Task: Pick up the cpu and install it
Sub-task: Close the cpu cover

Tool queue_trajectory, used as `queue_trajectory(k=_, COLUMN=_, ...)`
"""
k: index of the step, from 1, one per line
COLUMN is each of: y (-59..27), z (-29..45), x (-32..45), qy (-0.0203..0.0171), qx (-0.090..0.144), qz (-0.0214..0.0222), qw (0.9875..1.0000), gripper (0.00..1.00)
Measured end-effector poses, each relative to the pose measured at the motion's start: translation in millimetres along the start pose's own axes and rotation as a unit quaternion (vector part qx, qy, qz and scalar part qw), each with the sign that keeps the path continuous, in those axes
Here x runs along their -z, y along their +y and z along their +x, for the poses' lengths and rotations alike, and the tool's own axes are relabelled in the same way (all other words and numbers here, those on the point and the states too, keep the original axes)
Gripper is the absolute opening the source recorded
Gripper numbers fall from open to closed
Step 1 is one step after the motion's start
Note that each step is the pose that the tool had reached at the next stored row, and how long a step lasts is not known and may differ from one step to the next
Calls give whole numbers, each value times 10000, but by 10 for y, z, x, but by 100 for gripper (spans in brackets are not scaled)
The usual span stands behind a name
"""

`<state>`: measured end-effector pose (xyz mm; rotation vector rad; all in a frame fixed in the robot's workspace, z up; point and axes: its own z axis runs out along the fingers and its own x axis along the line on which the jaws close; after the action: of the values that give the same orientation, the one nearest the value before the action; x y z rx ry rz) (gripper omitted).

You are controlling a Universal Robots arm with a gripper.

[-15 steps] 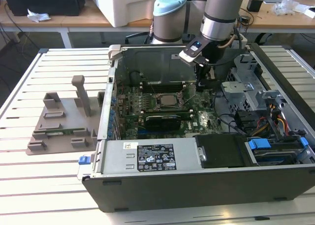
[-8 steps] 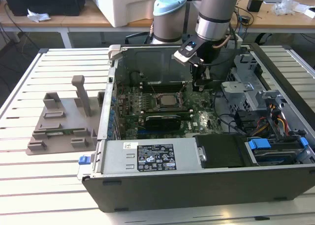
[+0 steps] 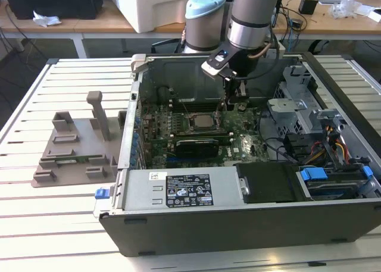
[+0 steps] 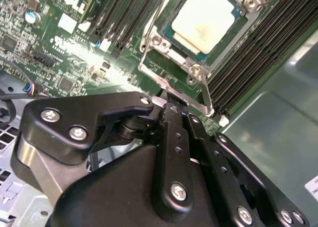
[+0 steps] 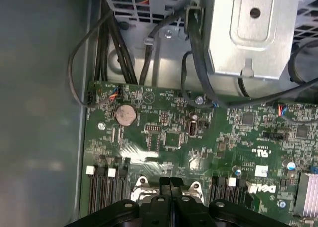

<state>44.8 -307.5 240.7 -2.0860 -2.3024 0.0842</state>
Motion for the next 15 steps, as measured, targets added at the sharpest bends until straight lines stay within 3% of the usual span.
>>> queue_trajectory(k=15, y=-306, z=31, x=-28, qy=0, qx=-1, qz=0, qw=10000, gripper=11)
